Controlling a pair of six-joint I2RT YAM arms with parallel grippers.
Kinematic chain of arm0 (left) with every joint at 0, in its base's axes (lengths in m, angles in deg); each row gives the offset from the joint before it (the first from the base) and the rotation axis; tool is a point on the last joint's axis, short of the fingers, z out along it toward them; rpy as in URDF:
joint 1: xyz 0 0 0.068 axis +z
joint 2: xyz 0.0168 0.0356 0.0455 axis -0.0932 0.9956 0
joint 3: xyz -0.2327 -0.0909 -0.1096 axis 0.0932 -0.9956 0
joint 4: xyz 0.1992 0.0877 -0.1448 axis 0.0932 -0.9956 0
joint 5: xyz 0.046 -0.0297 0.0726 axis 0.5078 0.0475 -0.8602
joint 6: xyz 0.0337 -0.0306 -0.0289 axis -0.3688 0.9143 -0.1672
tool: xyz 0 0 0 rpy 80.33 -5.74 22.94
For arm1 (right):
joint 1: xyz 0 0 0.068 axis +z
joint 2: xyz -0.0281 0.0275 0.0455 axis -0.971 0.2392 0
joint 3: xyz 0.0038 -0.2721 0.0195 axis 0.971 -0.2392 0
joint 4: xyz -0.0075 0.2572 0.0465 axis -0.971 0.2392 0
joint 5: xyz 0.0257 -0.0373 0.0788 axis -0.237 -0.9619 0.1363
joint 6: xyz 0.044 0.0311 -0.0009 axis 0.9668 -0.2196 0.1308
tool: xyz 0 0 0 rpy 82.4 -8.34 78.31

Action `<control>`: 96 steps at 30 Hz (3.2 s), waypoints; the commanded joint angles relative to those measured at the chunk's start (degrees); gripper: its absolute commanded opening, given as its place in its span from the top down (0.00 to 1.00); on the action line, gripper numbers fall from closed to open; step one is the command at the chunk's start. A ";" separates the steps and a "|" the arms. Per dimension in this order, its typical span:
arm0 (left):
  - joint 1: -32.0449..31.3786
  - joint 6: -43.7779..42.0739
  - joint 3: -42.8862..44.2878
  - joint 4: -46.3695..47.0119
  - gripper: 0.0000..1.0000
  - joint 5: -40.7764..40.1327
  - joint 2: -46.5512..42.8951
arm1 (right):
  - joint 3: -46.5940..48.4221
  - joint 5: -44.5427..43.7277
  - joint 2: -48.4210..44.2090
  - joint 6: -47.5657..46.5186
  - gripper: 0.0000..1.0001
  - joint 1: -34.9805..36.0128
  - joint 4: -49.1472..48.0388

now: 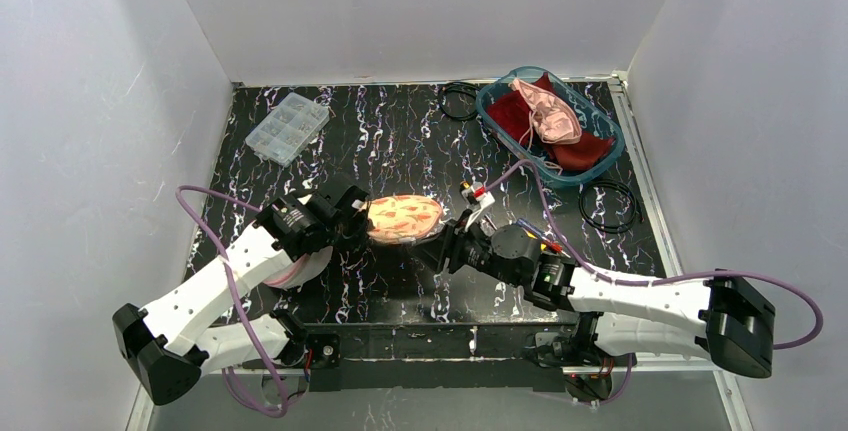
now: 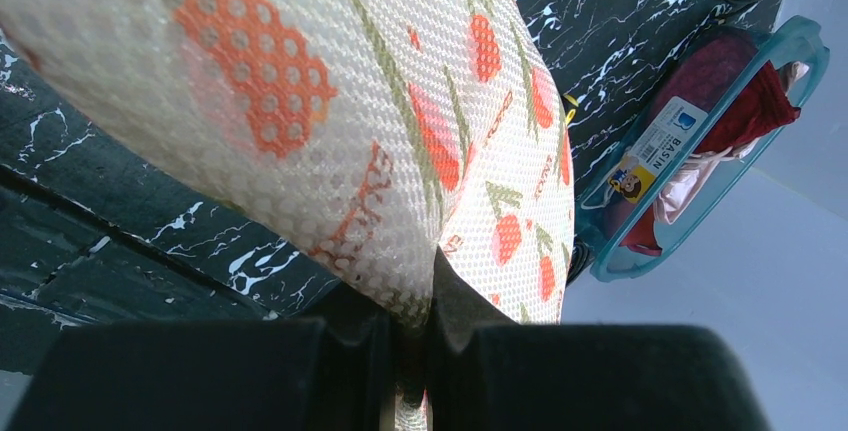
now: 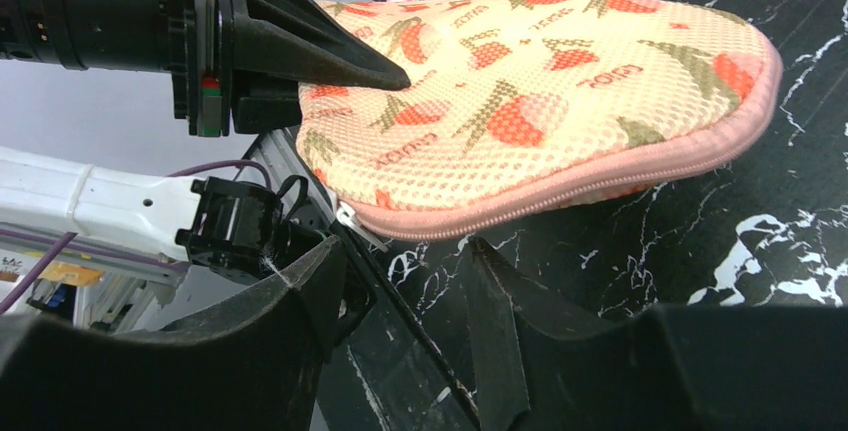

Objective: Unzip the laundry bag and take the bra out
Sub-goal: Unzip the laundry bag at the center of the board.

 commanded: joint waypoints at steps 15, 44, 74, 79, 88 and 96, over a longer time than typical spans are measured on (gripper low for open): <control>0.04 0.56 0.42 -2.24 1.00 -3.64 -2.59 | 4.46 0.04 1.43 -1.27 0.58 0.42 -4.13; 0.10 0.29 -0.42 -2.15 1.00 -3.69 -2.42 | 3.29 -0.81 -1.78 -2.91 0.99 0.44 0.96; 0.88 -55.42 -10.26 43.27 1.00 15.02 6.52 | -4.11 -1.40 -16.98 -8.49 0.99 0.55 27.18; 1.16 -60.05 -14.23 48.67 0.87 20.49 10.24 | -9.37 -1.56 -16.91 -4.81 0.99 0.54 20.45; 1.19 -50.50 -28.27 51.75 0.07 20.09 3.72 | -12.33 -0.66 -9.96 0.05 0.99 2.48 10.20; -0.95 -36.94 -37.11 43.03 0.02 21.56 -11.51 | -10.54 -2.16 -5.90 1.57 0.99 4.87 6.42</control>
